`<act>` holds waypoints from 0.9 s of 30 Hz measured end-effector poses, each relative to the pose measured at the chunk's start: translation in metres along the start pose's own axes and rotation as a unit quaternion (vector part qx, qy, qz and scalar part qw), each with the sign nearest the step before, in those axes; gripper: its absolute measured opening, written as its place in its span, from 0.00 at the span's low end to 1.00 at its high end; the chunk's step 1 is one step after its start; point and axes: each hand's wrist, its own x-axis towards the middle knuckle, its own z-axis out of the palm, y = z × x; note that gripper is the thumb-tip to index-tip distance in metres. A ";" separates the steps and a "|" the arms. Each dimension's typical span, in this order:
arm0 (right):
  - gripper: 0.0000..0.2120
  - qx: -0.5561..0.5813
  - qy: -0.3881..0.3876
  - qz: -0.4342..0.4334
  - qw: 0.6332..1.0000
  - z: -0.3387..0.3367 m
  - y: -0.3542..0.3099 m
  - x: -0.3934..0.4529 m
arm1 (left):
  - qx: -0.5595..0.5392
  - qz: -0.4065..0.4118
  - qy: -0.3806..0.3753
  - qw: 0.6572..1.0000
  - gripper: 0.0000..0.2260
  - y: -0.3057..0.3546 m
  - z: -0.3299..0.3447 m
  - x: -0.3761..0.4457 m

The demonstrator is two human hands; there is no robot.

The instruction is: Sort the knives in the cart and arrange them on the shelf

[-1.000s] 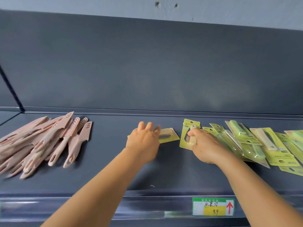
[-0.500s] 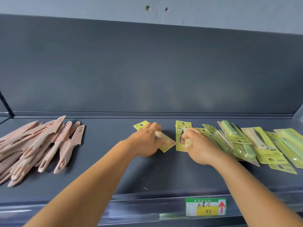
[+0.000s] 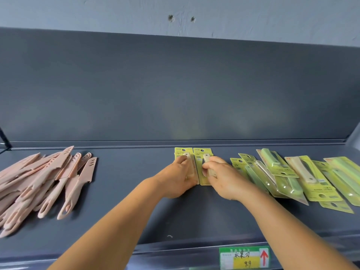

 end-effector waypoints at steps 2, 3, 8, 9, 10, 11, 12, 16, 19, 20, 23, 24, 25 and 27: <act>0.12 -0.011 -0.002 0.001 1.000 0.002 0.000 0.006 | 0.010 0.001 -0.007 1.000 0.27 0.001 -0.003 0.000; 0.12 -0.014 -0.001 -0.001 1.000 0.004 0.000 0.009 | 0.018 0.001 -0.010 1.000 0.27 0.001 -0.004 0.000; 0.11 -0.030 -0.001 -0.004 1.000 0.010 0.002 0.018 | 0.041 0.004 -0.007 0.999 0.26 0.002 -0.004 -0.001; 0.12 -0.032 -0.002 -0.004 0.999 0.010 0.002 0.019 | 0.042 0.002 -0.004 0.999 0.27 0.000 -0.003 0.001; 0.11 -0.032 -0.003 -0.004 0.999 0.011 0.002 0.020 | 0.045 0.003 -0.002 0.999 0.26 0.000 -0.003 0.001; 0.11 -0.031 -0.005 -0.002 0.999 0.011 0.002 0.021 | 0.046 0.004 -0.002 0.999 0.26 -0.001 -0.003 0.002; 0.12 -0.029 -0.008 0.001 1.000 0.012 0.002 0.022 | 0.045 0.004 -0.003 0.999 0.26 -0.002 -0.004 0.003; 0.11 -0.024 -0.010 0.007 1.000 0.014 0.001 0.028 | 0.034 -0.002 -0.007 0.999 0.27 -0.005 -0.005 0.006; 0.10 -0.029 -0.011 0.007 1.000 0.014 -0.001 0.030 | 0.037 -0.005 -0.007 0.999 0.27 -0.006 -0.004 0.009; 0.10 -0.028 -0.012 0.009 1.000 0.013 -0.001 0.030 | 0.040 -0.008 -0.008 0.999 0.27 -0.005 -0.004 0.010; 0.10 -0.023 -0.010 0.010 1.000 0.013 -0.003 0.030 | 0.045 -0.023 -0.020 0.999 0.29 -0.006 -0.003 0.013; 0.09 -0.021 -0.008 0.007 1.000 0.012 -0.003 0.029 | 0.048 -0.029 -0.025 0.998 0.29 -0.006 -0.003 0.013; 0.09 -0.017 -0.006 0.004 1.000 0.012 -0.004 0.029 | 0.054 -0.033 -0.025 0.998 0.29 -0.005 -0.004 0.013; 0.11 -0.011 -0.007 -0.001 1.000 0.010 -0.004 0.023 | 0.075 -0.036 -0.012 0.996 0.28 0.000 -0.004 0.010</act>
